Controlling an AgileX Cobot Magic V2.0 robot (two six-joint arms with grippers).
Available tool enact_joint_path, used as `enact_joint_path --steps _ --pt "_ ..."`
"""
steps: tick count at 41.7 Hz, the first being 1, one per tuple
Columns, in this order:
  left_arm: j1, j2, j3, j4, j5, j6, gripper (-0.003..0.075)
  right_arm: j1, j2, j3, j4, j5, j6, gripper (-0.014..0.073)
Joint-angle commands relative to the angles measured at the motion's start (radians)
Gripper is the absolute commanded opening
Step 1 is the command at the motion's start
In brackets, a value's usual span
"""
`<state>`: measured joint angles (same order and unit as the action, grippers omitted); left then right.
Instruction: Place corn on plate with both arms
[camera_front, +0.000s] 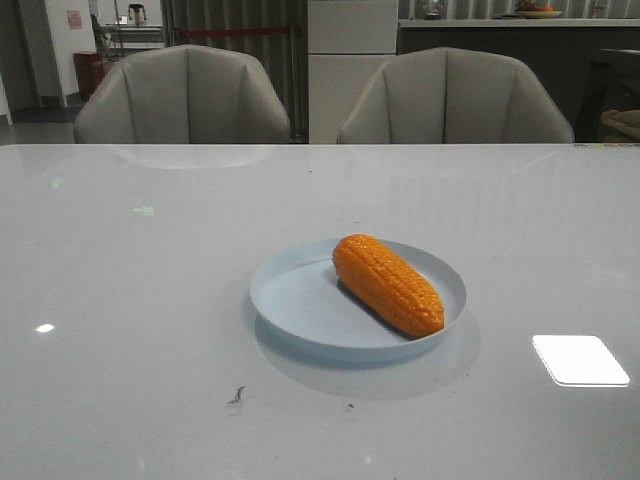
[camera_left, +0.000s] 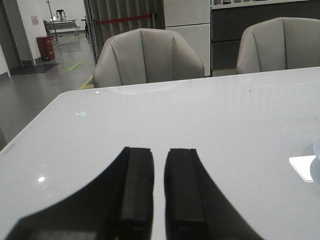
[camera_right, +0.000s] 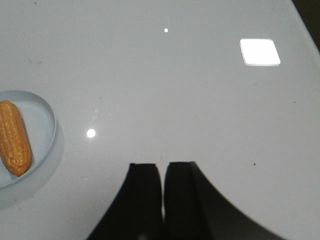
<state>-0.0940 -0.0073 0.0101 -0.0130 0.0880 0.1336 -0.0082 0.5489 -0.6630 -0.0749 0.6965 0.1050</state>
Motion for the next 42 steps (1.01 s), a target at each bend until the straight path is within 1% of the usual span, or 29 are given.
enact_joint_path --steps 1,8,13,17,22,24,29,42 --pt "0.002 -0.02 0.038 -0.003 -0.076 -0.008 0.0176 -0.007 -0.073 0.068 0.01 -0.217 -0.009 0.0064" --pt "0.002 -0.02 0.038 -0.003 -0.076 -0.008 0.0176 -0.006 -0.247 0.296 0.017 -0.519 -0.009 0.0066" --pt "0.002 -0.02 0.038 -0.003 -0.076 -0.008 0.0176 -0.006 -0.363 0.444 0.017 -0.665 -0.009 0.0066" --pt "0.002 -0.02 0.038 -0.003 -0.076 -0.008 0.0176 -0.006 -0.448 0.559 0.017 -0.714 -0.009 0.0066" --pt "0.002 -0.02 0.038 -0.003 -0.076 -0.008 0.0176 -0.006 -0.554 0.675 0.017 -0.723 -0.009 0.0066" --pt "0.002 -0.02 0.038 -0.003 -0.076 -0.008 0.0176 -0.006 -0.592 0.665 0.017 -0.617 -0.009 0.0066" --pt "0.002 -0.019 0.038 -0.003 -0.078 -0.008 0.0176 -0.003 -0.585 0.67 0.017 -0.554 -0.009 0.0066" --pt "0.002 -0.019 0.038 -0.003 -0.078 -0.008 0.0176 -0.003 -0.585 0.67 0.017 -0.53 -0.009 0.0066"
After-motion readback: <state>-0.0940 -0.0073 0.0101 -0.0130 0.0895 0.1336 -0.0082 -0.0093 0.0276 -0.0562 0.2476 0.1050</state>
